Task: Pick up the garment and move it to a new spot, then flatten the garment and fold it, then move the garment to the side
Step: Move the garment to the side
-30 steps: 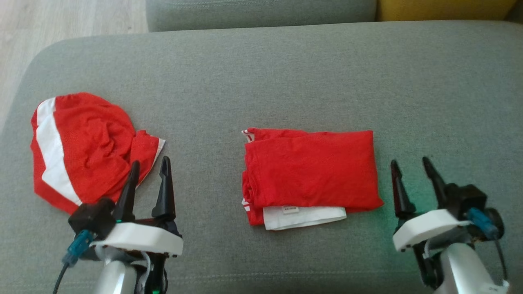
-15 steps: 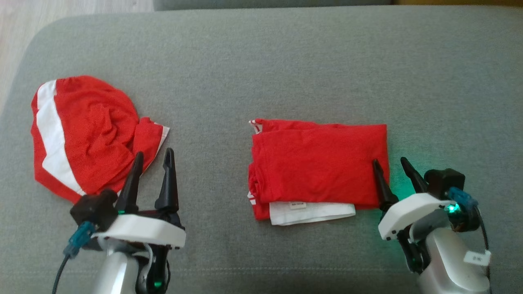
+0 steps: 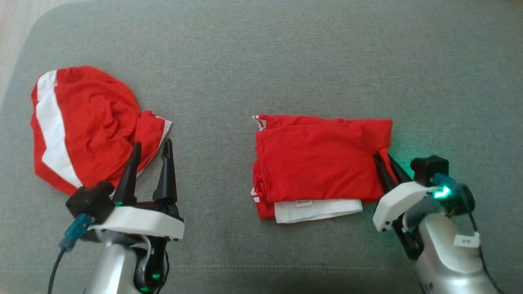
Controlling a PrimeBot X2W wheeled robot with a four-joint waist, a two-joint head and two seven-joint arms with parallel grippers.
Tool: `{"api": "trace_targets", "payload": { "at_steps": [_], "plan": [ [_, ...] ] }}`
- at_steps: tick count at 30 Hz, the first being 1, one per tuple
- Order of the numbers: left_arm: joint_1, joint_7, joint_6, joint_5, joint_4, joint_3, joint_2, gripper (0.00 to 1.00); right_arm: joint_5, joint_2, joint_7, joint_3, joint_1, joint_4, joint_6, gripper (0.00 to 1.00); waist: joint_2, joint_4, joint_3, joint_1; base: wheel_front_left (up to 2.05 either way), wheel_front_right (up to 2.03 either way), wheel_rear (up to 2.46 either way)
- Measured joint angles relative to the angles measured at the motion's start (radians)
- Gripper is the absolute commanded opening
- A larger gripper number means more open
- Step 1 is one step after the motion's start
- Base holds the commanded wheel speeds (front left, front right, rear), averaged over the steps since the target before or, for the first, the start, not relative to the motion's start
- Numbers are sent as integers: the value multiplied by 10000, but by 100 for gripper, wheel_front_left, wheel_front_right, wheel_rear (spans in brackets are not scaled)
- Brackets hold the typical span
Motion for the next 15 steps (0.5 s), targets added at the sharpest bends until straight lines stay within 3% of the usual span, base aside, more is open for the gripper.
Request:
{"api": "trace_targets", "payload": {
  "at_steps": [7,15],
  "plan": [
    [-61,0,-19,8,-52,-21,0,100,-1110,-943,-596,451,-941,-696,0,0,0,-435,79,0,0,0,0],
    [-708,-4,-253,81,-347,-380,0,100,-807,-2282,-86,834,-2446,-1060,0,0,0,-975,730,1,0,0,0]
  ]
}}
